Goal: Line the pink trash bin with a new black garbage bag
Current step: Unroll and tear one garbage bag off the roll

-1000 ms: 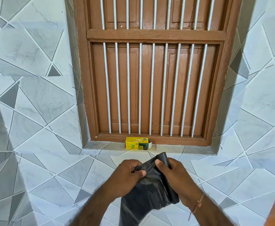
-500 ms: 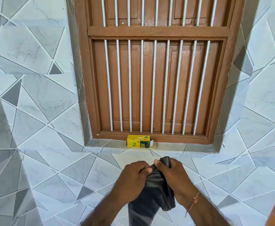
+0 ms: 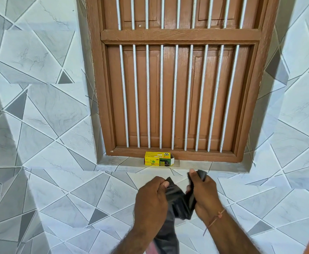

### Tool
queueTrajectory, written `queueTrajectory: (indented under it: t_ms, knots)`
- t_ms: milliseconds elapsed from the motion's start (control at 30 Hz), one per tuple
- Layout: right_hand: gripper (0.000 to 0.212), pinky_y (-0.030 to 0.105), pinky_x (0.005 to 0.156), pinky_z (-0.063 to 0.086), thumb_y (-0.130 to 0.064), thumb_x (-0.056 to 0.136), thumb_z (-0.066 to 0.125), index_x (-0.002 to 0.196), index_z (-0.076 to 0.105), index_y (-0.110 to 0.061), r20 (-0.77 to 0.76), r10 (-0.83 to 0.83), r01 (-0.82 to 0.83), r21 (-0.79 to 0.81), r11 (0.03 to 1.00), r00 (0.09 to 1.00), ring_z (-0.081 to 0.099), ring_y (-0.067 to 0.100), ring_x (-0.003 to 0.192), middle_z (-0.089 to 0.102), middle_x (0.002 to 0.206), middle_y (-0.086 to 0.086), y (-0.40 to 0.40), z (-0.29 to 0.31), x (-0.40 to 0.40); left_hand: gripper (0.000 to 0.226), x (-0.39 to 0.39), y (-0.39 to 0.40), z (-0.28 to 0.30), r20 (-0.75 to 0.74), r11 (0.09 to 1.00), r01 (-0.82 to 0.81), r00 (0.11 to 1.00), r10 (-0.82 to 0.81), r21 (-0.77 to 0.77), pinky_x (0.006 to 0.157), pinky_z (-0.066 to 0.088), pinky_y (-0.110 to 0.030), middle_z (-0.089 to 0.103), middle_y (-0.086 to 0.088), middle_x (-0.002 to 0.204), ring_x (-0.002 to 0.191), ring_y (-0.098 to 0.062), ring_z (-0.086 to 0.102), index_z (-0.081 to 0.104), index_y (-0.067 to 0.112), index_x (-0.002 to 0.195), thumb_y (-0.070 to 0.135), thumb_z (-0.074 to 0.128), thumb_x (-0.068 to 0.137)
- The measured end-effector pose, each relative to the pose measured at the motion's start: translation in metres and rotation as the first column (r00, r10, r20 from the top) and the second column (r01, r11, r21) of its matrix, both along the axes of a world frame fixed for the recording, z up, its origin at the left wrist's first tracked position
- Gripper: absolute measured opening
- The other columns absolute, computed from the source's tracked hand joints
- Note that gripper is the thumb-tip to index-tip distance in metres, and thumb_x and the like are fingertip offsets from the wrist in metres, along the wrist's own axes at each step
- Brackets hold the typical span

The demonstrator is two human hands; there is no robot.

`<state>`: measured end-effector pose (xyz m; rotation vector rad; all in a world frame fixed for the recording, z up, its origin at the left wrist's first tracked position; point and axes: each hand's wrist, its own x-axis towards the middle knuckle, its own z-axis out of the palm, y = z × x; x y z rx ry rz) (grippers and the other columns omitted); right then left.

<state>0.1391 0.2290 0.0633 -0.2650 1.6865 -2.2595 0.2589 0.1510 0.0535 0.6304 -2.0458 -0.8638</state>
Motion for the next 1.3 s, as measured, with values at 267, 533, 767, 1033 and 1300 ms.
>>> queueTrajectory:
  t_ms: [267, 533, 767, 1033, 1300]
  knots:
    - [0.025, 0.030, 0.051, 0.044, -0.021, 0.094, 0.059, 0.073, 0.049, -0.012, 0.136, -0.235, 0.252, -0.123, 0.960, 0.962, 0.045, 0.020, 0.051, 0.047, 0.064, 0.009, 0.032, 0.008, -0.049, 0.031, 0.036, -0.041, -0.005, -0.061, 0.988, -0.156, 0.986, 0.157, 0.019, 0.058, 0.039, -0.017, 0.061, 0.011, 0.065, 0.064, -0.006, 0.055, 0.053, 0.033, 0.066, 0.022, 0.051, 0.096]
    - [0.008, 0.034, 0.064, 0.043, -0.016, 0.082, 0.050, 0.074, 0.052, -0.013, 0.372, 0.231, -0.099, -0.340, 0.935, 0.899, 0.047, 0.021, 0.060, 0.047, 0.067, 0.006, 0.035, -0.003, -0.049, 0.016, 0.043, -0.064, -0.019, 0.280, 0.996, 0.085, 0.956, -0.091, 0.033, 0.079, 0.047, -0.022, 0.067, 0.016, 0.086, 0.084, -0.009, 0.062, 0.063, 0.032, 0.088, 0.029, 0.050, 0.097]
    - [0.021, 0.050, 0.083, 0.050, 0.004, 0.092, 0.042, 0.105, 0.053, -0.010, 0.249, 0.311, -0.199, -0.391, 0.899, 0.917, 0.065, 0.033, 0.091, 0.065, 0.093, 0.016, 0.025, -0.007, -0.040, 0.027, 0.054, -0.085, -0.023, 0.321, 0.932, 0.272, 0.884, -0.341, 0.241, 0.072, 0.043, -0.027, 0.062, 0.003, 0.070, 0.069, -0.007, 0.055, 0.062, 0.019, 0.069, 0.021, 0.054, 0.095]
    - [0.021, 0.038, 0.074, 0.046, 0.008, 0.089, 0.046, 0.091, 0.055, -0.011, 0.151, 0.215, -0.147, -0.366, 0.919, 0.965, 0.053, 0.025, 0.068, 0.056, 0.071, 0.009, 0.014, -0.018, -0.023, 0.032, 0.069, -0.094, -0.028, 0.142, 0.841, 0.284, 0.912, -0.386, 0.460, 0.077, 0.046, -0.019, 0.071, 0.012, 0.082, 0.086, -0.008, 0.062, 0.073, 0.025, 0.083, 0.006, 0.050, 0.094]
    - [0.012, 0.034, 0.072, 0.041, -0.014, 0.085, 0.044, 0.087, 0.056, -0.013, 0.234, 0.186, -0.070, -0.431, 0.900, 0.954, 0.049, 0.023, 0.065, 0.049, 0.070, 0.005, 0.016, -0.037, -0.025, 0.037, 0.049, -0.108, -0.028, 0.242, 0.918, 0.227, 0.919, -0.313, 0.324, 0.082, 0.044, -0.016, 0.063, 0.014, 0.101, 0.098, -0.005, 0.058, 0.067, 0.030, 0.090, 0.006, 0.039, 0.098]
